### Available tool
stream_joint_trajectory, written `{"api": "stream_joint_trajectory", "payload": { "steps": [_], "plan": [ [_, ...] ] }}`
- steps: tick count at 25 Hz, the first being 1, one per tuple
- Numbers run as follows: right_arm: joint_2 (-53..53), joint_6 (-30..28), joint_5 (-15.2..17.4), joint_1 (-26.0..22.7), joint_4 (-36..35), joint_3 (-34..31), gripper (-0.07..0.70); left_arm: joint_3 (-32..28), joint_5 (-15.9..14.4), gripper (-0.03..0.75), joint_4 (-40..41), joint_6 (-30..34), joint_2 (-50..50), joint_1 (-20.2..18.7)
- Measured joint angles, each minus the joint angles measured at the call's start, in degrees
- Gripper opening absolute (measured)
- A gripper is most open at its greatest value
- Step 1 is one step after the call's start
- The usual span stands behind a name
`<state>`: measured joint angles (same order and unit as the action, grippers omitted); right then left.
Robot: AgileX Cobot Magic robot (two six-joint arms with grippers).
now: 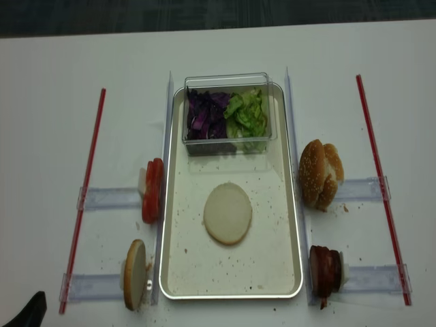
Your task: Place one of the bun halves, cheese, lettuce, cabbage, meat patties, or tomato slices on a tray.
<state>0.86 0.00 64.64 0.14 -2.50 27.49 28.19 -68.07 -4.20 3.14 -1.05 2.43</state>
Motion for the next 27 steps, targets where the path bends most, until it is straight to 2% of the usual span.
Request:
{"api": "stream_joint_trajectory", "payload": {
  "steps": [27],
  "plan": [
    [0.00,0.00,0.00,0.00,0.00,0.00,0.175,0.00,0.00,0.493,0.00,0.00,0.00,0.00]
  ]
}}
